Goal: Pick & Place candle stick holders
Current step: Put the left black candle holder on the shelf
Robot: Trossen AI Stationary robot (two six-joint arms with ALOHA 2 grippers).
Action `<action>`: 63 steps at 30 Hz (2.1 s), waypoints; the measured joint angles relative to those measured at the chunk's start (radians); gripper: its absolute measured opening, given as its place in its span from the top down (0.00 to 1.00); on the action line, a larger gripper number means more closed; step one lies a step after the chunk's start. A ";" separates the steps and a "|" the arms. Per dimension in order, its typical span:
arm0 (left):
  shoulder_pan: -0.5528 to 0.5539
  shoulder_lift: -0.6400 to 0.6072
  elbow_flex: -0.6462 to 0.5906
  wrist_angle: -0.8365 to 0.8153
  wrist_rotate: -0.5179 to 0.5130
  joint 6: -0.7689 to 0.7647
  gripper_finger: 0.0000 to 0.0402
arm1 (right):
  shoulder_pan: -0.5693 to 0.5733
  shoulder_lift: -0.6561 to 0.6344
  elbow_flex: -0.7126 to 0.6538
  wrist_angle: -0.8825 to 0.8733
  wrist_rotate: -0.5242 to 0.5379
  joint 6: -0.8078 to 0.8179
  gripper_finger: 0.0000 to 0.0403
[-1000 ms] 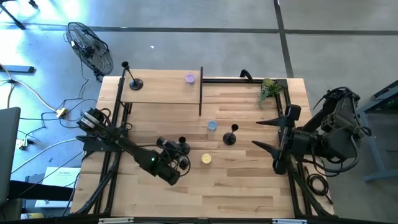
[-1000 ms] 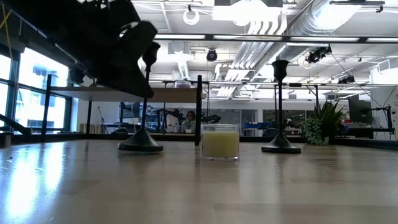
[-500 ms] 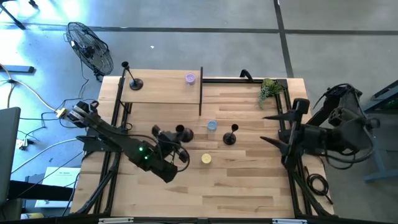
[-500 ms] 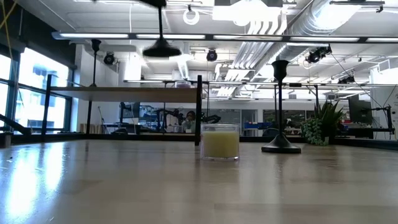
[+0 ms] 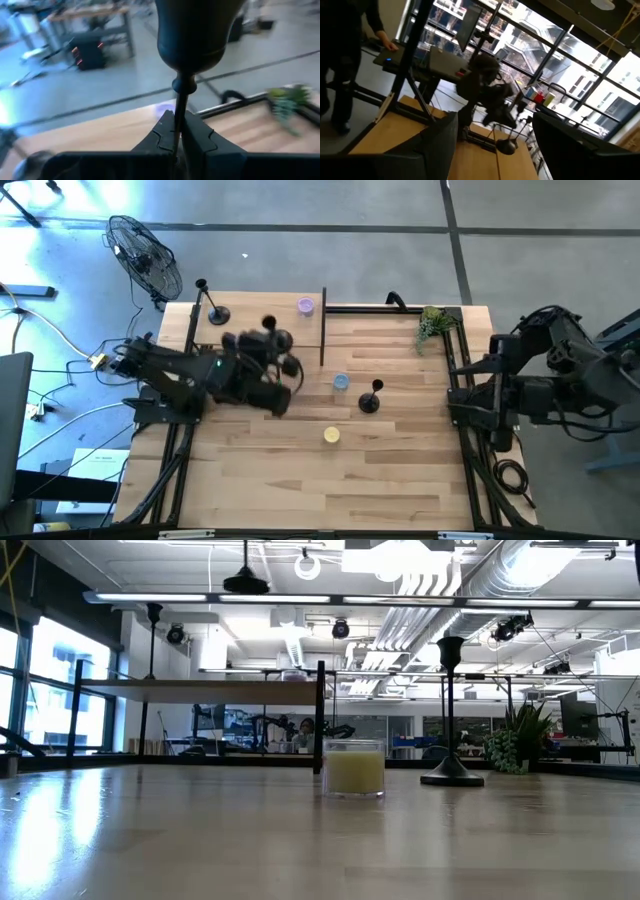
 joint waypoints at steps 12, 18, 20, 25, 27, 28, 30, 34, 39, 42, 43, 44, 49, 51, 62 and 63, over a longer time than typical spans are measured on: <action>0.286 -0.029 0.041 -0.131 0.072 -0.133 0.99 | 0.036 -0.031 0.000 -0.014 0.054 -0.024 0.37; 0.429 -0.050 0.041 -0.133 0.099 -0.111 0.99 | 0.036 -0.030 0.000 -0.011 0.085 -0.047 0.37; 0.469 -0.051 0.041 -0.133 0.117 -0.088 0.99 | 0.036 -0.030 0.000 -0.010 0.098 -0.050 0.37; 0.551 -0.051 0.038 -0.109 0.199 -0.020 0.99 | 0.036 -0.030 0.000 -0.010 0.119 -0.066 0.37; 0.565 -0.052 0.012 -0.036 0.207 0.018 0.99 | 0.036 -0.030 0.000 -0.011 0.119 -0.071 0.37; 0.570 -0.052 -0.001 -0.002 0.219 0.037 0.99 | 0.036 -0.030 0.000 -0.012 0.119 -0.072 0.37; 0.587 -0.055 -0.024 0.046 0.248 0.070 0.99 | 0.036 -0.030 0.000 -0.020 0.119 -0.073 0.37; 0.606 -0.059 -0.083 0.102 0.269 0.077 0.99 | 0.036 -0.030 0.000 -0.050 0.118 -0.064 0.37; 0.602 -0.059 -0.159 0.148 0.276 0.043 0.99 | 0.036 -0.030 0.000 -0.060 0.127 -0.057 0.37; 0.604 -0.058 -0.203 0.181 0.275 0.041 0.99 | 0.036 -0.030 0.000 -0.063 0.128 -0.052 0.37; 0.604 -0.058 -0.219 0.195 0.272 0.038 0.99 | 0.036 -0.030 0.000 -0.063 0.128 -0.052 0.37; 0.604 -0.058 -0.236 0.208 0.272 0.030 0.99 | 0.036 -0.030 0.000 -0.063 0.127 -0.052 0.37; 0.618 -0.070 -0.317 0.250 0.282 -0.009 0.99 | 0.036 -0.030 0.000 -0.063 0.128 -0.050 0.37; 0.624 -0.073 -0.346 0.291 0.281 -0.009 0.99 | 0.036 -0.030 0.000 -0.063 0.128 -0.050 0.37; 0.670 -0.084 -0.412 0.423 0.289 0.103 0.99 | 0.036 -0.030 0.000 -0.064 0.128 -0.050 0.37; 0.676 -0.084 -0.412 0.425 0.290 0.112 0.99 | 0.036 -0.030 0.000 -0.064 0.128 -0.050 0.37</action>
